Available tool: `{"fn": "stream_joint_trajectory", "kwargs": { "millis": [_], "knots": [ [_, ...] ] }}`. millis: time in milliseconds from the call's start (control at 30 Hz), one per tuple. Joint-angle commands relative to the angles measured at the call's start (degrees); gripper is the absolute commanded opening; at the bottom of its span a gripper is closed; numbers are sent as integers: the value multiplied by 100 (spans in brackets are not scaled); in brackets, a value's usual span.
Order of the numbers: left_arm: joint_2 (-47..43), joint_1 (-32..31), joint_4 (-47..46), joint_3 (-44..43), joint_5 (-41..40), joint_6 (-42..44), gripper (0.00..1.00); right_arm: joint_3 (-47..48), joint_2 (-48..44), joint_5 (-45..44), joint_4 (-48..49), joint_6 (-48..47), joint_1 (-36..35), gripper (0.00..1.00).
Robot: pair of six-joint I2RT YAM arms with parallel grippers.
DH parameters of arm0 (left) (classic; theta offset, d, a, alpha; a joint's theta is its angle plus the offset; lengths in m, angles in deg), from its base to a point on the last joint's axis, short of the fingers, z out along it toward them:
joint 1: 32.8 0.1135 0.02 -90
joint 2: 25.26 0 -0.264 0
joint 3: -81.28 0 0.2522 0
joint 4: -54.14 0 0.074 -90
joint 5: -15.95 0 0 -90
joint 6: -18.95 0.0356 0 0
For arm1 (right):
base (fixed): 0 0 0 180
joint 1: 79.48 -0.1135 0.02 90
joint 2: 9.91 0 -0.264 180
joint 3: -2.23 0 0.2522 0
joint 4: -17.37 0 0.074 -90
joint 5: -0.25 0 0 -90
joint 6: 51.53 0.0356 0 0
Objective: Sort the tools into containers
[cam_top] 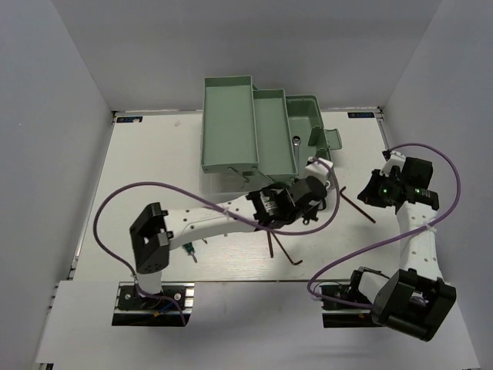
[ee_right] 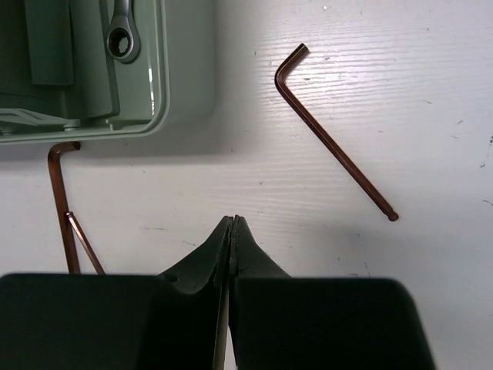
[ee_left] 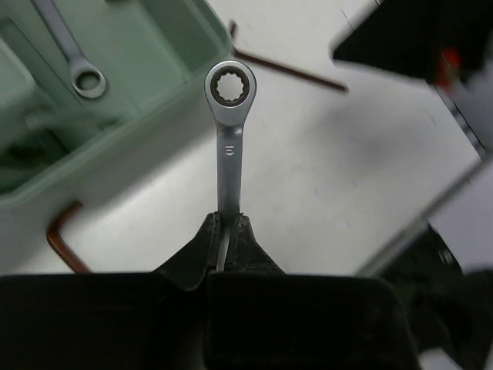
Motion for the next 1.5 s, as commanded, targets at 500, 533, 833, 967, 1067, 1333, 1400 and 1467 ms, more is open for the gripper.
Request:
{"fn": "stream_joint_trajectory", "kwargs": {
  "millis": [500, 533, 833, 967, 1067, 1333, 1400, 1467],
  "knots": [
    [2816, 1456, 7, -3831, -834, 992, 0, -291, -57, 604, 87, -245, 561, 35],
    [2817, 1457, 7, -3832, -713, 992, 6, -308, -13, 639, 113, -280, 553, 48],
    [2738, 1694, -283, -4148, -9, 1140, 82, -265, 778, 1333, -97, -2105, 544, 67],
    [2010, 1694, -283, -3772, 403, 1281, 80, -361, 1209, 1298, 305, -3073, 509, 60],
    [825, 1580, -336, -2526, 781, 1282, 39, -370, 1795, 1369, 552, -4076, 335, 54],
    [-3101, 1422, -240, 2885, 915, 228, 56, -229, 2589, 16, 1816, -4578, -211, 54],
    [-3544, 1422, 111, 3460, 915, -123, 62, -273, 2615, -168, 2106, -4499, -256, 54],
    [-4123, 1369, 314, 4205, 993, -352, 64, -282, 2555, -205, 2135, -4437, -291, 54]
  ]
}}
